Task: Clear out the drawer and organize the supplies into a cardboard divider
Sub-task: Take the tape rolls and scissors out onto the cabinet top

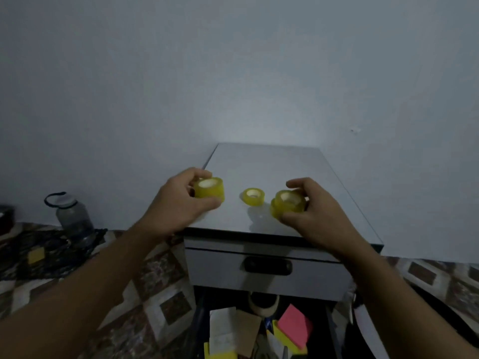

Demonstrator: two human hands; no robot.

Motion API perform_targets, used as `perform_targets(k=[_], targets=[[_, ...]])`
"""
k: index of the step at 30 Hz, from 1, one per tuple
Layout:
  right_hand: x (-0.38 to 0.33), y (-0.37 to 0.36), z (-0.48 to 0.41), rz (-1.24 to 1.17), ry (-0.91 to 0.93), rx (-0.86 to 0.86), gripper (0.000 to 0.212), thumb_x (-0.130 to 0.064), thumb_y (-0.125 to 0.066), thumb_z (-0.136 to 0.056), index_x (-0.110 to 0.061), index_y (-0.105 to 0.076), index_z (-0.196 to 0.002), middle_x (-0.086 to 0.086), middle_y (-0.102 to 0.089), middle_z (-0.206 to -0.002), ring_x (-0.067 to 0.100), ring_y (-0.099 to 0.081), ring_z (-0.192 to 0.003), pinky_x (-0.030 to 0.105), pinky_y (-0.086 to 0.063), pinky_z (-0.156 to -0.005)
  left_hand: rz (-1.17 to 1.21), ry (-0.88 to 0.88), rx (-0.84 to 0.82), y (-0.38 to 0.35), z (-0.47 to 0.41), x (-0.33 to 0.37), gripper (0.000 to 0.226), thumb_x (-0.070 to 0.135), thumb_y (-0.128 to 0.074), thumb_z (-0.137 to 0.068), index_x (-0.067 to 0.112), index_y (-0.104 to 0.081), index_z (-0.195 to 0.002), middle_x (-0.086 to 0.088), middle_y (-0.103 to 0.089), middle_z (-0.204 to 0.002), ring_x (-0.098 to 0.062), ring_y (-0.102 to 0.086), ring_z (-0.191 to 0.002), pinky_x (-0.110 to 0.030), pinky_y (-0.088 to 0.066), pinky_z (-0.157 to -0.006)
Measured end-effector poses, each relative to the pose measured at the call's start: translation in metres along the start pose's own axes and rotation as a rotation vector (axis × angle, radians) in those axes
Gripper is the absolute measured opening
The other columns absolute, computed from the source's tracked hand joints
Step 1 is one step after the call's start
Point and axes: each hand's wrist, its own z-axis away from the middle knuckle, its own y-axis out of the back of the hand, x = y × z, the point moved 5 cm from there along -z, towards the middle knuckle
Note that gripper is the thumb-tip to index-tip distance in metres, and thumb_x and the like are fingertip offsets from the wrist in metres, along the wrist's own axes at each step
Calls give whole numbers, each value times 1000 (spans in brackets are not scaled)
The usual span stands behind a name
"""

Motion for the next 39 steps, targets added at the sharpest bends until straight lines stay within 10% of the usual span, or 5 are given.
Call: perform_targets(k=[11,39], targets=[[21,-59,-151,31,-108,-137,58,-25,-76,-77,-20,-51,-129,4,-54,-122,25,-55,-111,38,-49,-95,-80,220,-85,-36,-144,-57,51,15,-82,-72,21,-62,-118,-7,-59,-119,-25,-61,-102,-35,-54,-85],[29,-95,-158,167,-177,-166,57,-38,-69,-78,-28,-47,-129,0,-51,-115,25,-54,-106,44,-52,-94,-116,215,-51,-38,-129,-81,52,31,-81,-68,30,-56,-114,0,-58,-108,-22,-61,-96,-40,-56,-82]])
